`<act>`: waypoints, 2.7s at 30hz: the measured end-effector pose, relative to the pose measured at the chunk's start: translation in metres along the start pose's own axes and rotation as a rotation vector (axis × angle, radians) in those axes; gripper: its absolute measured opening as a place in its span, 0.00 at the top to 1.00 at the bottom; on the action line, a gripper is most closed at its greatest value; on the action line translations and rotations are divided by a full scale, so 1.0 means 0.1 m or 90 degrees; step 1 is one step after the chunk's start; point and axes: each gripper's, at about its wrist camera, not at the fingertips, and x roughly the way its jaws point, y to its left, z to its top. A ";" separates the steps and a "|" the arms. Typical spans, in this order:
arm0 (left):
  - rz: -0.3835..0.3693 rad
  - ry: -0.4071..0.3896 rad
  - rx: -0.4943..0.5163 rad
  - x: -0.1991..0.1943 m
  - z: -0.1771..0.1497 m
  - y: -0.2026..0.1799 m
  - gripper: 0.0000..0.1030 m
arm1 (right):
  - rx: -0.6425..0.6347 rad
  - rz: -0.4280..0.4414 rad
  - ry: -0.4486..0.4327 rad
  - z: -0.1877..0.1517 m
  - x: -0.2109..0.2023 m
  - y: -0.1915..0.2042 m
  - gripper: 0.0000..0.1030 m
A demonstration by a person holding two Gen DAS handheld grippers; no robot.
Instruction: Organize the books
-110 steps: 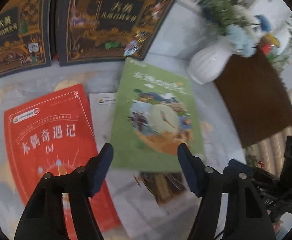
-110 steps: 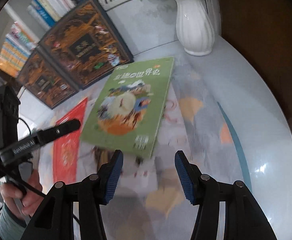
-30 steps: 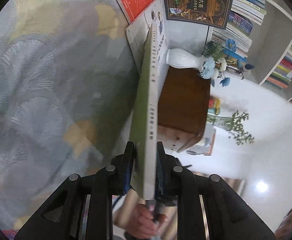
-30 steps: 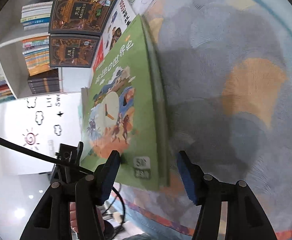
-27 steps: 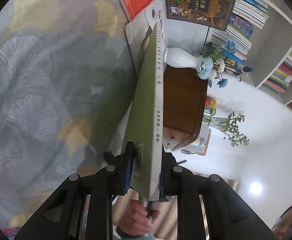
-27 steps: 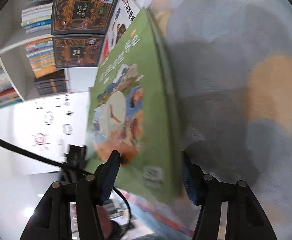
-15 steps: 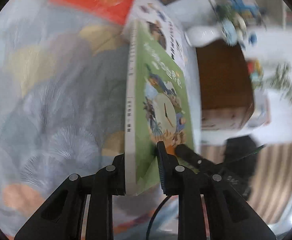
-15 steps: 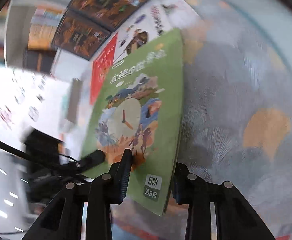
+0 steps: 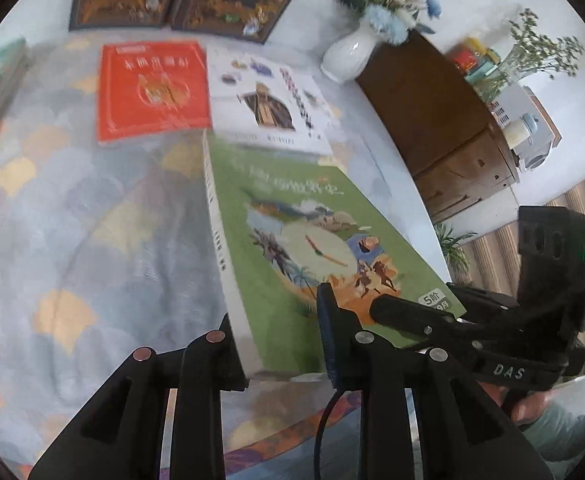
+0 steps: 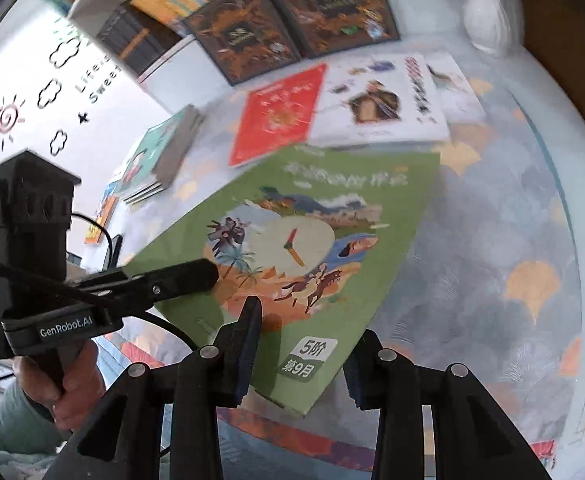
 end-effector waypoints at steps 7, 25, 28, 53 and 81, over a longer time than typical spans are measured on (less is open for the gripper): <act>-0.032 -0.058 -0.049 -0.56 0.06 0.44 0.77 | -0.072 -0.005 -0.032 0.24 0.02 0.63 0.66; 0.106 -0.208 -0.132 -1.85 0.63 2.61 0.76 | -0.117 0.139 -0.009 1.59 1.71 2.63 0.65; 0.100 -0.211 -0.164 -1.83 0.71 2.94 0.76 | -0.080 0.123 0.005 1.73 1.98 2.75 0.65; 0.083 -0.222 -0.315 -1.49 0.84 3.96 0.72 | 0.040 0.115 0.050 2.06 2.86 2.71 0.63; 0.160 -0.151 -0.144 -1.37 1.06 2.79 0.43 | 0.171 0.038 0.038 1.40 1.85 1.10 0.46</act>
